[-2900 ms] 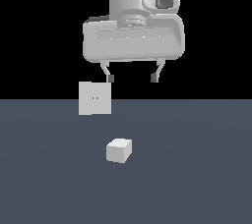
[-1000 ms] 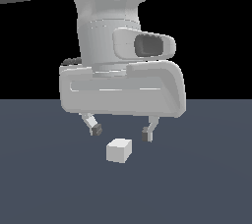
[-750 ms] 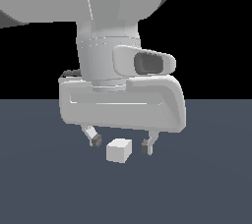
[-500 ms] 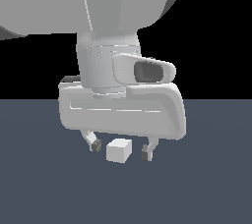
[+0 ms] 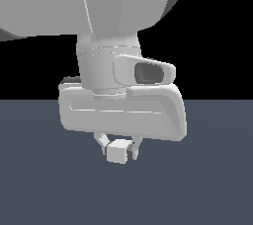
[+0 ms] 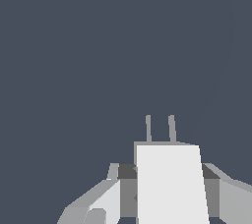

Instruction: Plug the charger into the wall socket.

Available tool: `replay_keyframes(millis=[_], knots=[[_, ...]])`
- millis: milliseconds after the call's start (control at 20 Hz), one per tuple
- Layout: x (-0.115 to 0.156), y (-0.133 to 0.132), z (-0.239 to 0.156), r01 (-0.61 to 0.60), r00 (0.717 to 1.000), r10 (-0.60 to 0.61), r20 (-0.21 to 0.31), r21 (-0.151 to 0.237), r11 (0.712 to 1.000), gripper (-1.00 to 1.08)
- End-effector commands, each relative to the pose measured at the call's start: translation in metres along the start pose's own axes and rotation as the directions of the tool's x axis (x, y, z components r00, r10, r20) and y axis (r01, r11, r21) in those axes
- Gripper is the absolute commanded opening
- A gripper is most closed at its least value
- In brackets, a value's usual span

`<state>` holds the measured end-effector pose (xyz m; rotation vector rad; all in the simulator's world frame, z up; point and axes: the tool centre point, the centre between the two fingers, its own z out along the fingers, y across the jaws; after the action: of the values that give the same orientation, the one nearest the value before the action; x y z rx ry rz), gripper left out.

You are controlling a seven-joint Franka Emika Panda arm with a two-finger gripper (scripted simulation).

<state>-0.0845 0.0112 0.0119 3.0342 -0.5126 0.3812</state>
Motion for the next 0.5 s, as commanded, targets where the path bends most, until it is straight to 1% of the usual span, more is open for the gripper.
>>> replay_keyframes(millis=[0,200,450], knots=[[0.000,0.000,0.000,-0.001,1.000,0.001,-0.001,0.000,1.000,-1.00],[0.003,-0.001,-0.001,0.012,1.000,-0.012,-0.001,0.003,1.000,-1.00],[0.014,-0.005,-0.006,0.065,0.998,-0.065,-0.003,0.015,0.998,-1.00]])
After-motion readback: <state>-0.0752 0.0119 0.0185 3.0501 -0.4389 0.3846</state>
